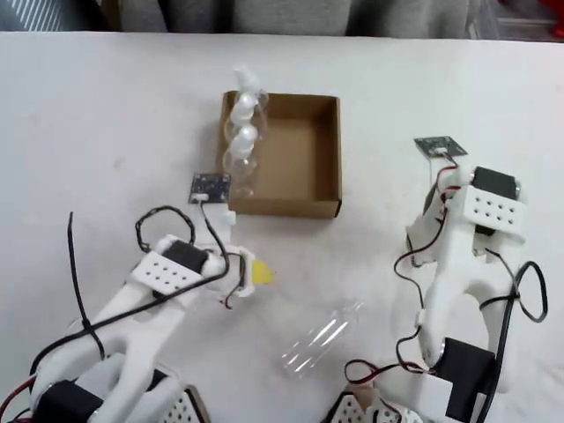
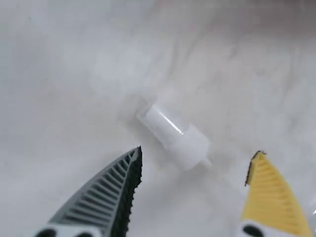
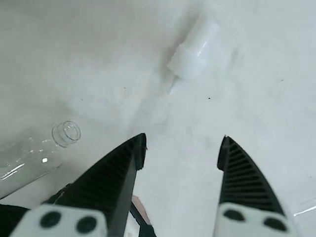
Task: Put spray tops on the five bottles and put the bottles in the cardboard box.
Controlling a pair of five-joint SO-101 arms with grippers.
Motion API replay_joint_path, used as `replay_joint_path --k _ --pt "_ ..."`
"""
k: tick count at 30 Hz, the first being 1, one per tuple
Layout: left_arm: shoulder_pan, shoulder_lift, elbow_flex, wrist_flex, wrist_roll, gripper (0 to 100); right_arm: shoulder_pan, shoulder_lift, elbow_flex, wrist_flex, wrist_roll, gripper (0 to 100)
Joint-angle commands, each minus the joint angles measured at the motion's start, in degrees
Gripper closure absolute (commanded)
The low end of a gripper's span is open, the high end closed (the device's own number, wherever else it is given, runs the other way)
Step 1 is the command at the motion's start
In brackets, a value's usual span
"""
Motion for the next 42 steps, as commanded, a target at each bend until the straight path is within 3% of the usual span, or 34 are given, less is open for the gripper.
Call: replay_joint_path --k 1,13,20,27,33,37,42 --pt "-0.4 2.7 -0.3 -4.0 0.6 66 3.9 -2.2 -0.4 -0.5 2.9 79.4" --pt "-0.4 10.2 -3.6 -6.8 0.8 67 16.0 -3.1 -2.1 -2.2 7.6 79.4" --pt "-0.4 10.2 -3.5 -9.7 0.6 87 24.4 -7.7 -4.7 -2.4 9.0 79.4" --pt "-0.4 10.2 -3.5 -9.5 0.3 93 30.2 -10.2 -4.6 -2.5 14.0 79.4" --pt "-0.4 9.8 -4.0 -8.4 -13.8 93 33.6 -10.0 -4.4 -2.5 14.1 79.4" --pt "-0.9 9.9 -6.8 -3.4 -19.0 92 35.5 -10.0 -4.3 -2.5 14.1 79.4" --pt "-2.2 10.2 -7.7 0.2 -19.7 71 36.0 -10.0 -4.3 -2.5 14.1 79.4"
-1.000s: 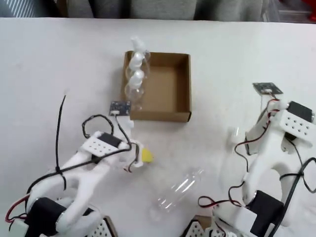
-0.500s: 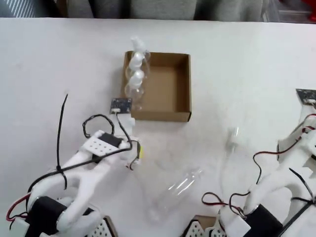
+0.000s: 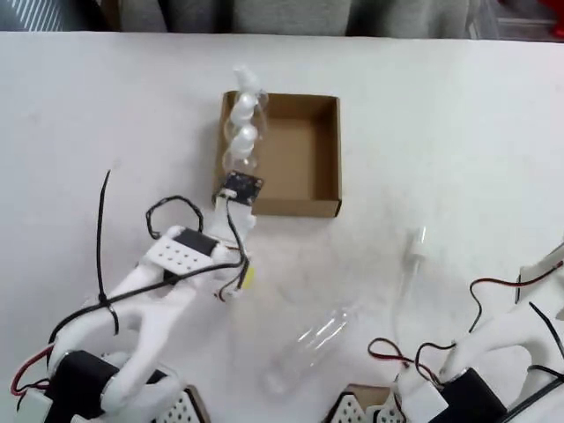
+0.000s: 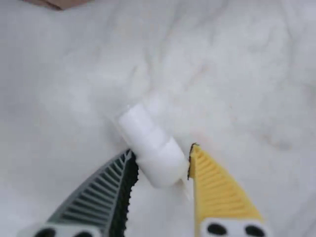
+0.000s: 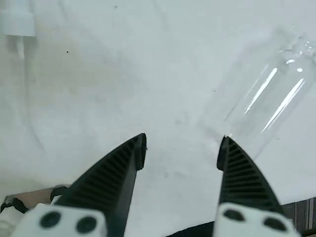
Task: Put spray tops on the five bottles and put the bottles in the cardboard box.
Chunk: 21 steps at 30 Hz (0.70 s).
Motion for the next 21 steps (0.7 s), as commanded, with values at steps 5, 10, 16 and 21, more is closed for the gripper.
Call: replay_joint_path --k 5,10,16,21 --pt "-1.3 -0.7 -3.5 5.5 8.5 64 0.7 -1.9 -2.3 -0.7 0.5 79.4" --pt "-1.3 -0.7 -3.6 4.7 17.8 64 0.2 -1.9 -0.5 -0.9 0.5 79.4" --pt "-2.8 -0.2 -0.5 -3.3 25.9 64 0.1 -2.1 2.7 -3.9 3.4 79.4" --pt "-2.5 -0.2 0.4 -4.1 26.0 64 0.5 -1.9 2.9 -4.4 3.9 79.4"
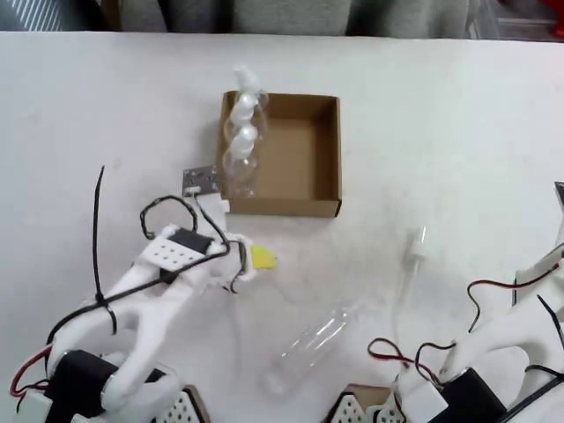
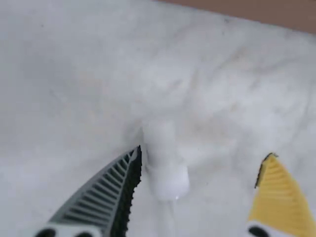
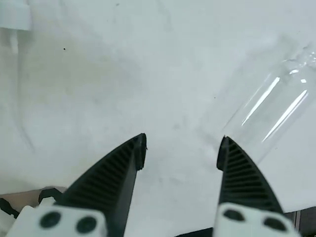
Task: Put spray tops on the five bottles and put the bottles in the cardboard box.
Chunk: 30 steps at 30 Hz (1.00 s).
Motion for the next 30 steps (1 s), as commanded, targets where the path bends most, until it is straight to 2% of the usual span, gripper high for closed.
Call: replay_joint_path --k 1,5,8,19,28,30 --pt "-0.6 -0.2 -0.1 -1.1 0.5 65 0.5 -1.8 -0.4 -0.7 0.8 79.4" --pt "-0.6 -0.2 0.1 -1.1 0.3 78 0.5 -1.8 -0.4 -0.7 1.1 79.4" --pt "-0.7 -0.2 0.2 0.1 -3.3 85 0.3 -1.8 -0.4 -0.8 1.1 79.4" --pt "-0.5 -0.3 1.0 2.5 -4.4 75 0.7 -1.8 -0.4 -2.3 1.1 79.4" --pt "0.6 -0.1 1.1 1.4 -4.1 76 0.7 -1.7 -0.4 -2.3 1.1 79.4" --pt "1.4 -0.1 2.1 -0.5 -4.0 80 0.7 -1.7 -0.4 -2.3 1.1 79.4"
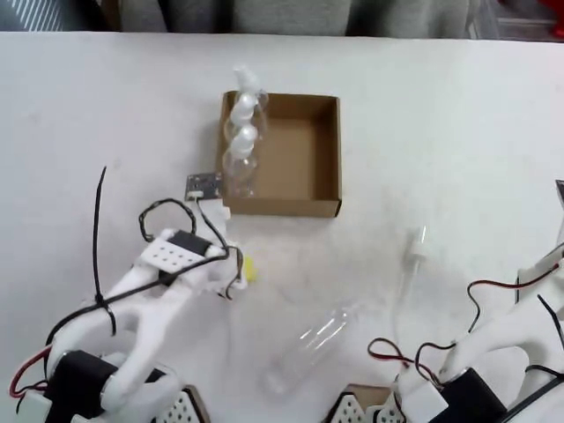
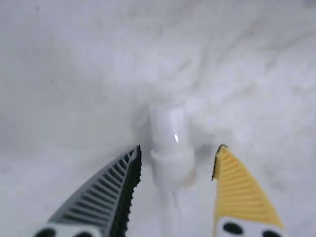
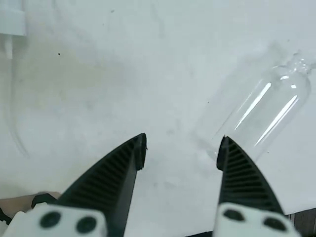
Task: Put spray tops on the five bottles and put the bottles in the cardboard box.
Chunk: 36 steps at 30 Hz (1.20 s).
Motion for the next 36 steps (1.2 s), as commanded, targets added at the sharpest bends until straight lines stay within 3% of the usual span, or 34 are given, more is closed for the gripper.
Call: replay_joint_path --k 1,6,13,24,30,36 --pt "1.7 -0.1 1.6 -4.2 0.1 83 0.7 -1.7 -0.4 -0.7 0.4 79.4" --pt "1.6 -0.1 3.3 -8.8 -0.3 97 1.8 -1.7 -0.4 -0.7 0.4 79.4" --pt "1.6 -0.4 3.3 -8.4 -0.4 98 2.4 -1.8 -0.5 -0.7 0.4 79.4" --pt "1.2 -0.7 3.4 -8.4 -0.4 98 9.5 -1.8 -0.8 -6.7 -0.3 79.2" --pt "1.2 -0.7 3.4 -8.4 -0.4 98 13.7 -0.7 -0.5 -16.6 -11.8 78.9" --pt "1.2 -0.7 3.4 -8.4 -3.1 98 13.3 11.7 -7.8 -16.7 -12.6 78.9"
